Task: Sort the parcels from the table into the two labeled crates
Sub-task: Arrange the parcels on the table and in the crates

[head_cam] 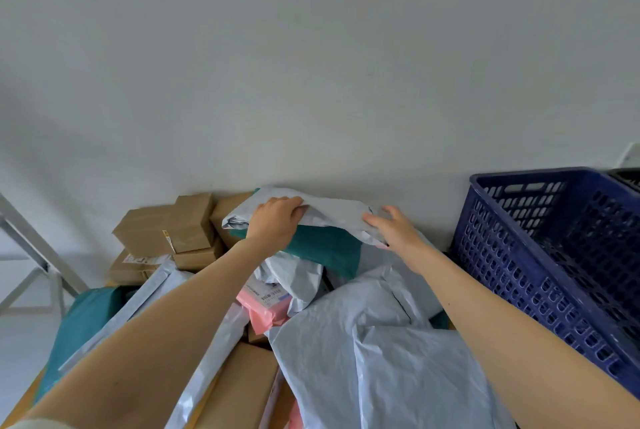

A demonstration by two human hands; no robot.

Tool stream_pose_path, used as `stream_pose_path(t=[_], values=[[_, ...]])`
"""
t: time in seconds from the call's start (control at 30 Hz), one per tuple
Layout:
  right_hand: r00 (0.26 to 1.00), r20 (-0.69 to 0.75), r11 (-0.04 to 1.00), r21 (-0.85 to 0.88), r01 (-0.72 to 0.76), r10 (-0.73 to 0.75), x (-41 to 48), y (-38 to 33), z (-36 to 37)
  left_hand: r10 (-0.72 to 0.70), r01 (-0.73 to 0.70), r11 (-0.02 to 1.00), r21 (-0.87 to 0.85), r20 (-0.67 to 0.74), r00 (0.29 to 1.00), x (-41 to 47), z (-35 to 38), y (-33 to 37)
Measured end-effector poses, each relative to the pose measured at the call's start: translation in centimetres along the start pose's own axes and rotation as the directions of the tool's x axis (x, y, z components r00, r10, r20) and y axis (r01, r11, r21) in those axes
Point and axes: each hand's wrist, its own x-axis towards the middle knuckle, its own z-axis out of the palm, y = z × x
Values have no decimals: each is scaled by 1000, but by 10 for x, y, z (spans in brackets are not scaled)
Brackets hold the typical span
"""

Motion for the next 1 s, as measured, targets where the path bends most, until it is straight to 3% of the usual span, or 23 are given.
stream_pose_path(t=[0.17,0.33,0.6,0.9,1.0], values=[[999,-11,982,184,32,-31,-7,-41,-7,-82,65,974,-215,-69,994,13,-40,6],[987,-66,959,237,157,-146,-10,-73,-11,-130,89,942,-325,-107,986,24,-76,10],[939,-53,931,-156,329,-341,-7,-94,-11,-159,88,918,-387,-154,975,32,-122,11],[875,-285,913,-235,333,-392,0,-82,-6,-233,80,777,-625,-167,958,36,-155,8],[876,-337,938,-137,318,-346,2,-79,-8,-274,88,690,-719,-147,951,37,-162,5]])
